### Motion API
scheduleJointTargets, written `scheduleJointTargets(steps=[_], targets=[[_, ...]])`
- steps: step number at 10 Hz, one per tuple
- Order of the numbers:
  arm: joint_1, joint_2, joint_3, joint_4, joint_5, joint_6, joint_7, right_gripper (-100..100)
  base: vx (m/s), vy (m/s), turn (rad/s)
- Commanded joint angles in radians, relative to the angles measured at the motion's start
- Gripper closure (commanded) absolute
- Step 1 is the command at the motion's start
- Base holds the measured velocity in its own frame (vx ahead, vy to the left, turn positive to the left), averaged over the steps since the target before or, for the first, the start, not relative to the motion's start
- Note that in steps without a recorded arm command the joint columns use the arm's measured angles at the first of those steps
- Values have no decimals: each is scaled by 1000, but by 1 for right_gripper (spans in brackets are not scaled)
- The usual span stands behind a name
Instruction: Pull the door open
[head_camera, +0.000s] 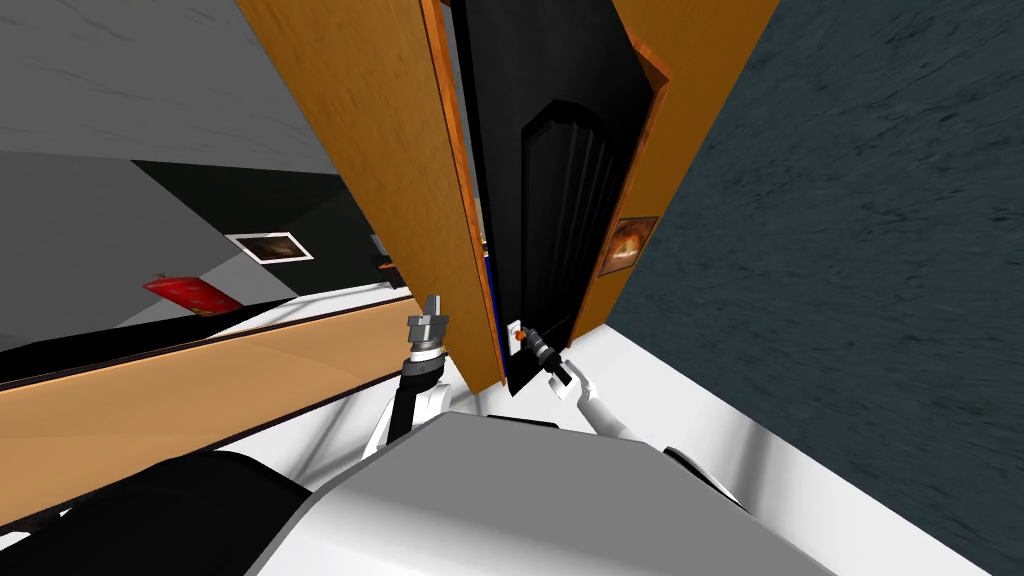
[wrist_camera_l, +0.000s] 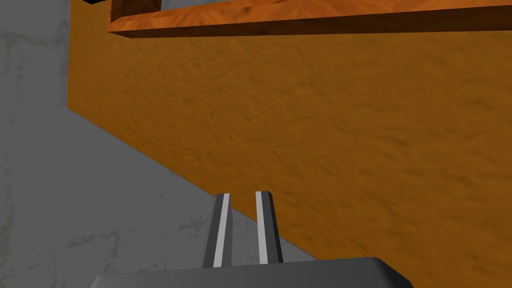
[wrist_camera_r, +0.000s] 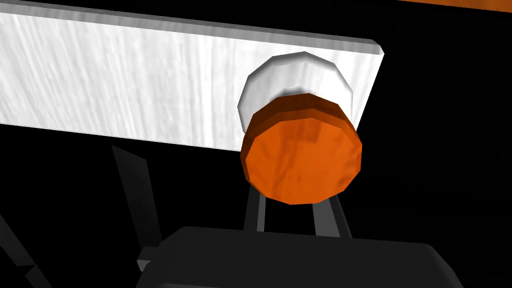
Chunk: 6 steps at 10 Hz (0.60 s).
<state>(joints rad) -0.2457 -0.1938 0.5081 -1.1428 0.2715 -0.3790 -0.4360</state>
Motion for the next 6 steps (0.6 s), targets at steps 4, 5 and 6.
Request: scheduleJointTargets(steps=[4,5,6], targets=[[6,8,29,-1,-38,-7,-66,100,-45,-12,22],[6,8,29,-1,-38,-7,-66,100,-17,-18,50],[6,8,29,-1,-38,-7,-66,100,-10,-10,14]])
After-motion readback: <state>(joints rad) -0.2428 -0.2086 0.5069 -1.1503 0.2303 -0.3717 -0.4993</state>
